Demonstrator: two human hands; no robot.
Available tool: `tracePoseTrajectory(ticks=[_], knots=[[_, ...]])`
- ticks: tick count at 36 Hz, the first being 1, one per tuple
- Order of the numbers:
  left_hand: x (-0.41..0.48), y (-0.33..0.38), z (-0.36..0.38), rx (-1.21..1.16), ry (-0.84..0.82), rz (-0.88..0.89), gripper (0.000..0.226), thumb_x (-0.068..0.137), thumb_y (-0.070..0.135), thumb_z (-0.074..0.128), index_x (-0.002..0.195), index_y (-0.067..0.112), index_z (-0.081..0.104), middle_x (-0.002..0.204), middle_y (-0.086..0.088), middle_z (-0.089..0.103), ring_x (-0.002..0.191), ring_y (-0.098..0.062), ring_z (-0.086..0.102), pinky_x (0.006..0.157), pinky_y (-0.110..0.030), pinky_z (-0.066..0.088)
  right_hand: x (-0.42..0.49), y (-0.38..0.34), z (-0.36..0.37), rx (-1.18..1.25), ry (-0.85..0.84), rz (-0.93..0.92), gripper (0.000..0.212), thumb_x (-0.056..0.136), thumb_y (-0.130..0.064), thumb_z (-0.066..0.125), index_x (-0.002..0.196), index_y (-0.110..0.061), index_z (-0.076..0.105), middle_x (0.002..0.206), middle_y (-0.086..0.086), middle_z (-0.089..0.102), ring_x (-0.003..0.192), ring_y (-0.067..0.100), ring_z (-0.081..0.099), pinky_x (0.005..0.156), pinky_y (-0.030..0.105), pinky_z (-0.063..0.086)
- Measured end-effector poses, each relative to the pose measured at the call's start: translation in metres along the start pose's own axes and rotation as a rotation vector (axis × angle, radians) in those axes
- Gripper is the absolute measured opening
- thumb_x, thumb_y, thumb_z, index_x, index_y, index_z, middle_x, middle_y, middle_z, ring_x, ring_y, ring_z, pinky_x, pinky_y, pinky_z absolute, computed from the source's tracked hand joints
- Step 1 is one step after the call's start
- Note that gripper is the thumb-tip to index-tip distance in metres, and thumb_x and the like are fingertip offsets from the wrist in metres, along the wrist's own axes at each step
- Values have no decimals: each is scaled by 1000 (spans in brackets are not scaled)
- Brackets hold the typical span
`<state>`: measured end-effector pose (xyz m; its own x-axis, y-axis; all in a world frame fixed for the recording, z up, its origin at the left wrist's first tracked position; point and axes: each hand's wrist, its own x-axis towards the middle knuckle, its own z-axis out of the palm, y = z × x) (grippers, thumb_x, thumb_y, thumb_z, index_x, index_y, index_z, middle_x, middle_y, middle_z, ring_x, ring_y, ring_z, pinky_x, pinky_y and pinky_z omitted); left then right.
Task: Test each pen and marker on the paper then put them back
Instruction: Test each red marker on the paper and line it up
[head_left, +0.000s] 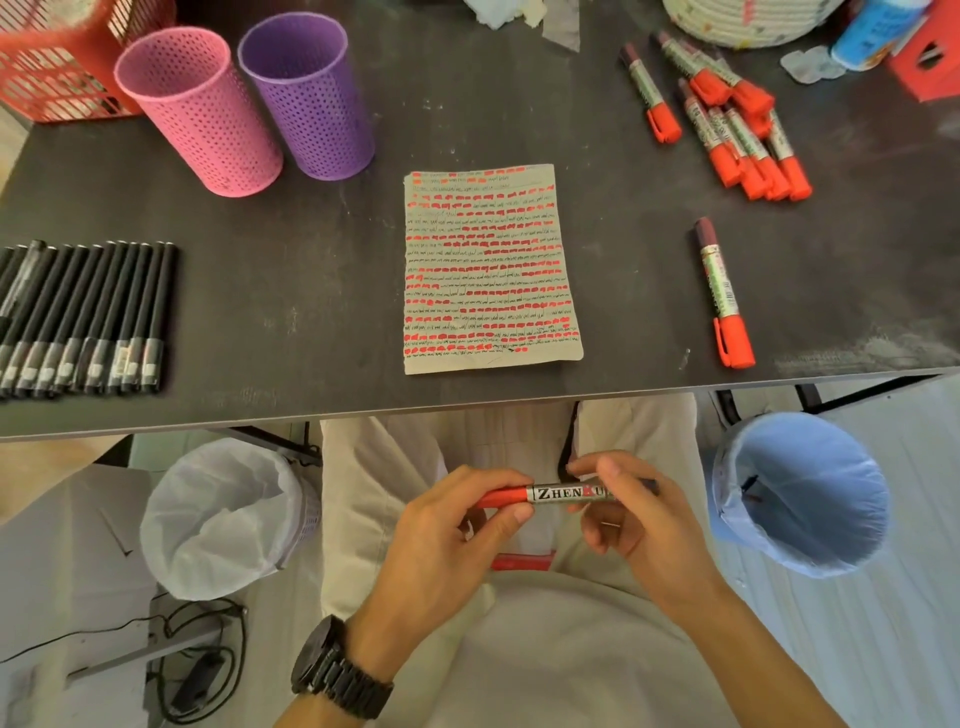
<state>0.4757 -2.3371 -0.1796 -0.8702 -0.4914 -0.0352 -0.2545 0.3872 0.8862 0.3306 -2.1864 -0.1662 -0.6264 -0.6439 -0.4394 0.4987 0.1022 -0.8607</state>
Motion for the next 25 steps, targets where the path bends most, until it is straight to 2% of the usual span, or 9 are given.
tracePoseTrajectory(ticks=[3,7,10,13,16,19,22,24,25], knots=[[2,4,-13,73,-64,-2,25,92,54,58,115,44,64,98,20,67,83,-15,62,68,-13,44,0,-10,-8,-204,-82,-84,23,87,-38,73,100,-19,74,84,15,68,61,25,62,56,29,51],[9,23,-30,101,-116,24,24,90,56,60,108,41,65,92,20,69,79,-14,61,65,-14,44,-6,-16,0,-632,-263,-179,22,88,-50,62,101,-35,73,77,2,68,65,12,61,60,21,49],[17,46,-48,71,-63,56,31,87,57,64,115,46,57,90,17,72,75,-16,63,67,-17,47,-10,-23,8,-551,-258,-218,28,90,-53,59,103,-34,74,67,0,60,59,16,53,54,33,45],[30,70,-62,51,7,122,42,86,56,65,124,47,51,103,19,71,94,-13,67,77,-16,48,-9,-32,16,-292,-217,-244,31,87,-50,64,100,-24,76,60,-10,49,54,7,43,52,18,37],[51,91,-68,-227,59,122,42,88,47,65,126,31,58,122,8,67,113,-19,65,91,-25,53,-6,-40,26,-135,-184,-236,32,85,-45,66,95,-17,76,57,-6,46,53,10,40,50,18,34],[77,107,-69,-674,146,21,33,92,39,60,116,16,65,116,-3,71,110,-23,67,91,-35,54,-3,-45,37,-121,-166,-248,31,83,-45,65,93,-19,76,58,-7,46,54,8,40,50,18,33],[99,120,-69,-1060,156,-91,28,89,42,57,83,16,66,84,-4,67,83,-25,67,76,-35,55,-2,-47,49,-137,-105,-253,32,81,-50,63,91,-23,76,57,-10,45,53,6,40,50,15,33],[108,124,-67,-1227,109,-113,38,90,45,54,63,19,52,62,2,49,58,-18,51,55,-27,46,-2,-47,55,-172,-46,-280,31,81,-53,61,89,-27,75,57,-10,45,54,6,40,52,14,33],[112,124,-64,-1285,79,-120,43,92,45,51,57,21,43,55,4,38,49,-14,38,46,-24,35,-2,-48,58,-193,-17,-294,31,81,-55,60,90,-29,75,57,-11,45,55,5,40,52,14,33]])
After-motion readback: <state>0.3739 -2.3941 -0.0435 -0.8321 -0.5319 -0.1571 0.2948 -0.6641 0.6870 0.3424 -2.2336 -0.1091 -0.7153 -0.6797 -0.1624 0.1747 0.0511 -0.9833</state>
